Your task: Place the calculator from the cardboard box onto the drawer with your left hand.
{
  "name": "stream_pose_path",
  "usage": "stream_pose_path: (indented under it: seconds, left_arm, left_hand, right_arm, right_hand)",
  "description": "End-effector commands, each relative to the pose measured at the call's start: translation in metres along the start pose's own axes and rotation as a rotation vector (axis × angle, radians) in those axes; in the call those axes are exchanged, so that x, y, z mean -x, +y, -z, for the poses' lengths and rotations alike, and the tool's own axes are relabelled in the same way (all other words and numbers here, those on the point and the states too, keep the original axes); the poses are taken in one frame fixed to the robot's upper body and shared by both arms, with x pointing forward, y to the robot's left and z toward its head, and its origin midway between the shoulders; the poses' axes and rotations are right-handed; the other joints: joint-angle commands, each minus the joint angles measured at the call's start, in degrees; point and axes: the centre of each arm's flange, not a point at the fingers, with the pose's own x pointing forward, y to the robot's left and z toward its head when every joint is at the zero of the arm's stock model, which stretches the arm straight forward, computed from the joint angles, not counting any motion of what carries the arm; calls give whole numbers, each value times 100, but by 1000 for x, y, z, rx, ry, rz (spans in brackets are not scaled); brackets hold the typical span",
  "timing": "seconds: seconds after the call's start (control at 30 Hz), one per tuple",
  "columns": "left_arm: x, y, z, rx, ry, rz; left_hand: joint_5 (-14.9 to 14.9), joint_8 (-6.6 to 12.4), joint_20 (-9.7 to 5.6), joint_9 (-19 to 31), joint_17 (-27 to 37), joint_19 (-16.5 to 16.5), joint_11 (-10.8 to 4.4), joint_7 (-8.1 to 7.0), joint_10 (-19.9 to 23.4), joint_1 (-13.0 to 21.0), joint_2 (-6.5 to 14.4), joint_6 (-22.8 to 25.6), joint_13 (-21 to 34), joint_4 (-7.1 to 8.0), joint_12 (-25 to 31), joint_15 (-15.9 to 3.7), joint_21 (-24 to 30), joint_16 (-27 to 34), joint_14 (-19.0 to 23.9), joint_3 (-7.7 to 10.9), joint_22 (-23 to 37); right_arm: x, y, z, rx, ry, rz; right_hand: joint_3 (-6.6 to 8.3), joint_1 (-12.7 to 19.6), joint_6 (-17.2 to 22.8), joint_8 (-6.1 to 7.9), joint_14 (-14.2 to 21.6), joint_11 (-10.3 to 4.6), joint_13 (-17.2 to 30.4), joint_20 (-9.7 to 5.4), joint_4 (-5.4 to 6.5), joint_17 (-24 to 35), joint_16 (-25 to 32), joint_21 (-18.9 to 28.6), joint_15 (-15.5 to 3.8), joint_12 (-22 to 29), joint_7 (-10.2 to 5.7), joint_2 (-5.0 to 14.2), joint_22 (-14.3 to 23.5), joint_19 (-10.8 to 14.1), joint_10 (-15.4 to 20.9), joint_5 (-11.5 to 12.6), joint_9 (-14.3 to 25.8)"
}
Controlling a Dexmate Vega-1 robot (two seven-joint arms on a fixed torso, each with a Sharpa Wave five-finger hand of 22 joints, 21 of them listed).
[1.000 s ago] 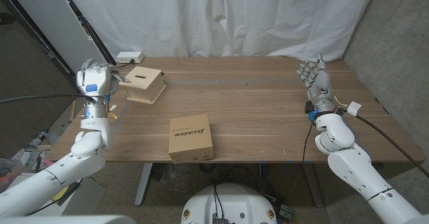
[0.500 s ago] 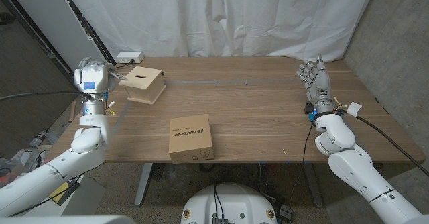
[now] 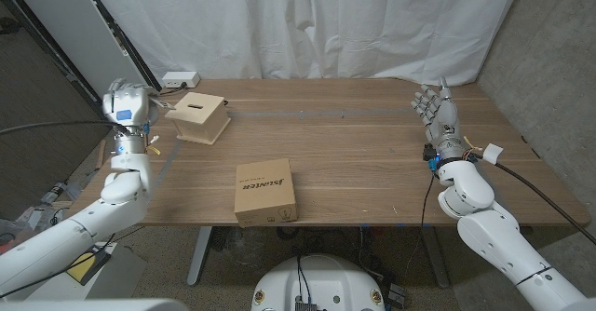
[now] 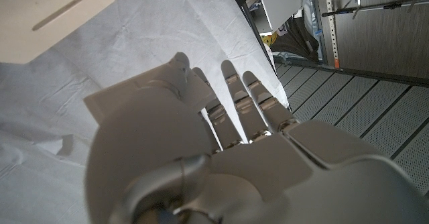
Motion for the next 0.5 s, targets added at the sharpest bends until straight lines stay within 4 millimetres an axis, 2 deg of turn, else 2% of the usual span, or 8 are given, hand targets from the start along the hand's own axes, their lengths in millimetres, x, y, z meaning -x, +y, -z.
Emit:
stream_pose_path:
  seconds: [0.03,0.5]
  left_arm:
    - [-13,-13,-14,12,-25,29]
    - [-18,-38,-30,36,-47,85]
  left_hand:
    - [32,-5,-545,26,-5,40,17,746,38,-33,-48,769,13,-5,-21,-788,6,-15,51,39,20]
    - [32,-22,-530,28,-5,23,15,728,21,-45,-61,770,13,0,-26,-791,-3,-19,46,71,21]
  right_arm:
    - [4,1,-1,3,7,3]
    - [11,3,-5,20,24,14]
  right_hand:
    - [-1,-9,51,14,64,-19,18,-4,-41,14,-20,-20,6,8,11,24,14,46,25,23,27]
    - [-1,-8,54,14,70,-12,18,-6,-46,13,-19,-22,7,8,7,28,14,46,30,23,27]
